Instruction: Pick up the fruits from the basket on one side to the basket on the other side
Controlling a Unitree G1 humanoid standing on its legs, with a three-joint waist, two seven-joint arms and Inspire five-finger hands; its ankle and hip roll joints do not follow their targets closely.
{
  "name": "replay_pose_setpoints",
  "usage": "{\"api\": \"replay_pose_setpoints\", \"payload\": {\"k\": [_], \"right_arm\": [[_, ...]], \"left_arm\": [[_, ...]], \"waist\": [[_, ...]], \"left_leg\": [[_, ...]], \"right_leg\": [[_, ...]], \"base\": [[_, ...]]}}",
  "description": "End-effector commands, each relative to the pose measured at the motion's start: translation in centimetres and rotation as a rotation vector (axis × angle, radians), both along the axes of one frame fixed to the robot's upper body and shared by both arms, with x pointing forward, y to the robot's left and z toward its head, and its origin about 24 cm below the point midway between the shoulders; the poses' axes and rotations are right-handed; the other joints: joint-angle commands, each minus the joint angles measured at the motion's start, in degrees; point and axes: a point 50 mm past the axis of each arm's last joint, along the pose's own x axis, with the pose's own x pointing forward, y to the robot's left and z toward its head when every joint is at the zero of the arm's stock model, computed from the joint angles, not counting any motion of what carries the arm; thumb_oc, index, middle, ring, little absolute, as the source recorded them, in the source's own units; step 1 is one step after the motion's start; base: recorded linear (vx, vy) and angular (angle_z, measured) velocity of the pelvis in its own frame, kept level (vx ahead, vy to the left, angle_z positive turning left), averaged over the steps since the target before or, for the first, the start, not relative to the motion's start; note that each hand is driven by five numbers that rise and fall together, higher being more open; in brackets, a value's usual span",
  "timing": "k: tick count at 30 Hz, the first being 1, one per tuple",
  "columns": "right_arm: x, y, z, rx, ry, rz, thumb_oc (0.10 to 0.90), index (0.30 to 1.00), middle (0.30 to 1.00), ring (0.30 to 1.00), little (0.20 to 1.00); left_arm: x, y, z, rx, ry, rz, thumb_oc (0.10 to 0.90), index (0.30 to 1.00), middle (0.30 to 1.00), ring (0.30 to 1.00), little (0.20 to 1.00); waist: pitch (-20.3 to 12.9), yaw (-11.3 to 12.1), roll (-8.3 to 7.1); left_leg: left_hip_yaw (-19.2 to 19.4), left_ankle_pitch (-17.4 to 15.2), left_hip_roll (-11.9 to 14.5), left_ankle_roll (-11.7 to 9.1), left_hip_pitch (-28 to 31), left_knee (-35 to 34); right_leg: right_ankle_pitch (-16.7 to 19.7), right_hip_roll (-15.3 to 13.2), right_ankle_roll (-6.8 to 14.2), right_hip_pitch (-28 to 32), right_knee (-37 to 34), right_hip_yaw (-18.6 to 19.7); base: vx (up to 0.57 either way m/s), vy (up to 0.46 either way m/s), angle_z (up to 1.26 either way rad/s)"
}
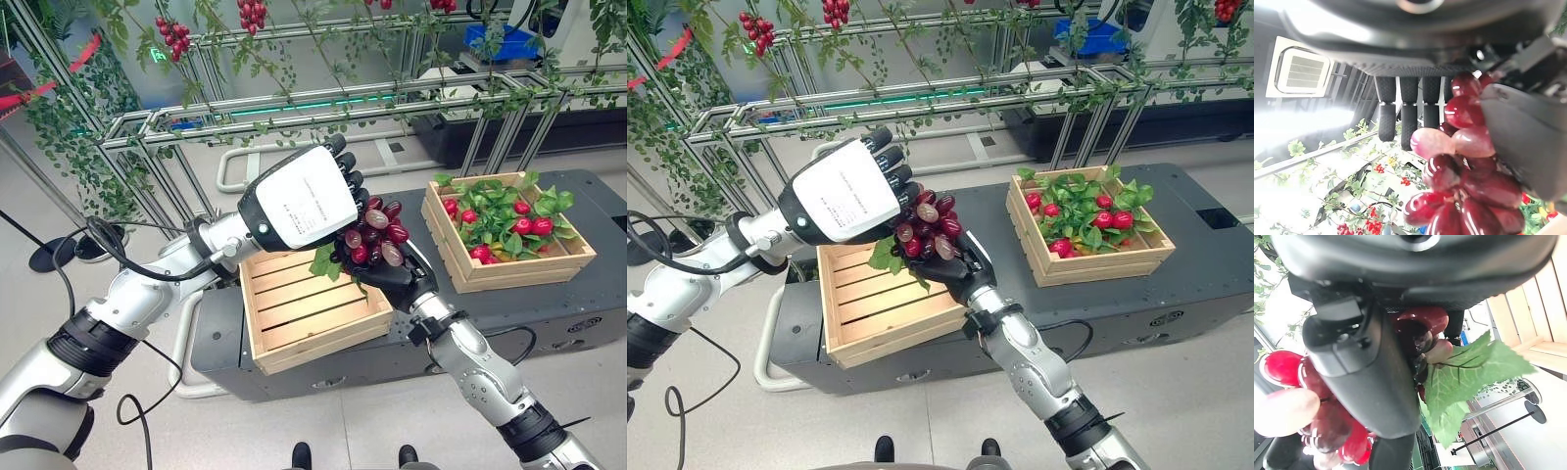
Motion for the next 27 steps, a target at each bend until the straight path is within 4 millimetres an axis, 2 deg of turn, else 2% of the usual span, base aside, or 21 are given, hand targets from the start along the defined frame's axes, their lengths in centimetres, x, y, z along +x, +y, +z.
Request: {"api": "replay_pose_setpoints", "payload": {"k": [1, 2, 4, 7, 9, 10, 11, 15, 17, 19, 21, 23, 25, 26, 27], "right_arm": [[0.0, 0.0, 4.1, 0.166, -0.219, -0.045, 0.4, 0.3, 0.3, 0.3, 0.3], [0.0, -0.1, 4.1, 0.166, -0.219, -0.048, 0.4, 0.3, 0.3, 0.3, 0.3], [-0.1, -0.8, 4.0, 0.166, -0.224, -0.079, 0.4, 0.3, 0.3, 0.3, 0.3], [-0.2, -1.4, 3.9, 0.157, -0.229, -0.107, 0.4, 0.3, 0.3, 0.3, 0.3], [-0.4, -2.1, 3.7, 0.155, -0.234, -0.133, 0.4, 0.3, 0.3, 0.3, 0.3], [-0.4, -2.1, 3.7, 0.154, -0.233, -0.135, 0.4, 0.3, 0.3, 0.3, 0.3], [-0.5, -2.6, 3.7, 0.15, -0.233, -0.156, 0.4, 0.3, 0.3, 0.3, 0.3], [-0.6, -3.4, 3.5, 0.135, -0.239, -0.182, 0.4, 0.3, 0.3, 0.3, 0.3], [-0.7, -3.9, 3.6, 0.115, -0.255, -0.198, 0.4, 0.3, 0.3, 0.3, 0.3], [-0.7, -3.9, 3.5, 0.114, -0.255, -0.205, 0.4, 0.3, 0.3, 0.3, 0.3], [-0.8, -3.8, 3.6, 0.105, -0.271, -0.214, 0.4, 0.3, 0.3, 0.3, 0.3], [-1.0, -3.8, 3.6, 0.104, -0.28, -0.208, 0.4, 0.3, 0.3, 0.3, 0.3], [-1.2, -3.5, 3.7, 0.096, -0.303, -0.177, 0.4, 0.3, 0.3, 0.3, 0.3], [-1.2, -3.5, 3.7, 0.096, -0.302, -0.174, 0.4, 0.3, 0.3, 0.3, 0.3], [-1.4, -3.4, 3.6, 0.096, -0.308, -0.15, 0.4, 0.3, 0.3, 0.3, 0.3]], "left_arm": [[0.4, 3.7, 4.3, -0.374, -0.143, 0.108, 0.8, 0.9, 0.9, 0.9, 0.9], [0.4, 3.9, 4.3, -0.384, -0.143, 0.112, 0.8, 0.9, 0.9, 0.9, 0.9], [0.4, 5.9, 4.2, -0.469, -0.147, 0.154, 0.8, 0.9, 0.9, 0.9, 0.9], [0.2, 7.6, 3.8, -0.584, -0.125, 0.181, 0.8, 0.9, 0.9, 0.9, 0.9], [-0.1, 9.5, 2.9, -0.691, -0.105, 0.214, 0.8, 0.9, 0.9, 0.9, 0.9], [-0.2, 9.6, 2.8, -0.706, -0.1, 0.216, 0.8, 0.9, 0.9, 0.9, 0.9], [-0.4, 10.7, 1.9, -0.796, -0.073, 0.227, 0.8, 0.9, 0.9, 0.9, 0.9], [-1.1, 12.5, 0.5, -0.952, -0.063, 0.244, 0.8, 0.9, 0.9, 0.9, 0.9], [-1.6, 13.6, -0.3, -1.134, -0.042, 0.202, 0.8, 0.9, 0.9, 0.9, 0.9], [-1.7, 13.9, -0.8, -1.225, -0.009, 0.165, 0.8, 0.9, 0.9, 0.9, 0.9], [-2.2, 13.3, -1.8, -1.434, 0.161, -0.005, 0.8, 0.9, 0.9, 0.9, 0.9], [-2.4, 12.6, -2.4, -1.515, 0.267, -0.097, 0.8, 0.9, 0.9, 0.9, 0.9], [-2.4, 11.0, -3.0, -1.635, 0.555, -0.303, 0.8, 0.9, 0.9, 0.9, 0.9], [-2.4, 10.9, -3.1, -1.643, 0.567, -0.314, 0.8, 0.9, 0.9, 0.9, 0.9], [-2.5, 9.8, -3.7, -1.73, 0.752, -0.472, 0.8, 0.9, 0.9, 0.9, 0.9]], "waist": [[-7.08, 1.32, -1.93], [-7.11, 1.31, -1.94], [-7.08, 1.3, -2.09], [-7.04, 1.27, -2.17], [-6.91, 1.34, -2.4], [-6.92, 1.32, -2.4], [-6.82, 1.4, -2.53], [-6.78, 1.49, -2.8], [-6.75, 1.57, -3.05], [-6.67, 1.57, -3.11], [-6.49, 1.73, -3.34], [-6.35, 1.82, -3.42], [-5.99, 1.89, -3.6], [-5.97, 1.91, -3.59], [-5.73, 1.97, -3.68]], "left_leg": [[0.89, -8.31, -1.39, 1.3, 4.42, 0.5], [0.92, -8.3, -1.39, 1.3, 4.39, 0.5], [1.09, -8.2, -1.28, 1.29, 4.19, 0.5], [1.18, -8.12, -1.24, 1.32, 4.0, 0.5], [1.24, -8.07, -1.13, 1.41, 3.88, 0.5], [1.25, -8.07, -1.13, 1.41, 3.87, 0.5], [1.18, -7.99, -1.05, 1.4, 3.83, 0.5], [0.93, -7.8, -0.86, 1.35, 3.67, 0.5], [0.7, -7.66, -0.74, 1.29, 3.48, 0.5], [0.66, -7.64, -0.65, 1.24, 3.4, 0.5], [0.31, -7.57, -0.53, 1.22, 3.29, 0.5], [0.15, -7.58, -0.43, 1.14, 3.24, 0.5], [0.19, -7.61, -0.14, 1.07, 3.19, 0.5], [0.23, -7.63, -0.11, 1.06, 3.2, 0.5], [0.2, -7.57, 0.12, 1.03, 3.06, 0.5]], "right_leg": [[0.96, -0.37, -0.47, -1.54, 0.08, 2.91], [0.97, -0.36, -0.46, -1.57, 0.08, 2.94], [1.06, -0.24, -0.5, -1.9, 0.08, 3.17], [1.15, -0.1, -0.55, -2.22, 0.08, 3.34], [1.07, 0.02, -0.63, -2.4, 0.08, 3.48], [1.07, 0.04, -0.64, -2.42, 0.08, 3.5], [1.03, 0.18, -0.72, -2.45, 0.08, 3.56], [0.97, 0.47, -0.88, -2.59, 0.08, 3.64], [0.93, 0.67, -1.04, -2.73, 0.08, 3.56], [0.89, 0.75, -1.12, -2.77, 0.08, 3.51], [0.67, 1.09, -1.45, -2.79, 0.08, 3.43], [0.56, 1.29, -1.61, -2.83, 0.08, 3.45], [0.36, 1.79, -1.94, -2.98, 0.08, 3.62], [0.36, 1.83, -1.96, -2.98, 0.08, 3.66], [0.28, 2.35, -2.27, -3.21, 0.08, 4.0]], "base": [[-0.02, 0.0, -0.05], [-0.02, -0.005, -0.09], [-0.03, -0.008, -0.1], [-0.03, -0.007, -0.07], [-0.01, -0.008, -0.02], [0.0, 0.0, 0.0], [-0.02, -0.025, -0.04], [-0.02, -0.034, -0.04], [-0.01, -0.04, -0.05], [-0.01, -0.035, -0.06], [0.0, -0.065, -0.05], [0.0, -0.054, -0.04], [-0.01, -0.059, -0.01], [-0.02, -0.058, -0.01], [-0.01, -0.036, -0.02]]}}
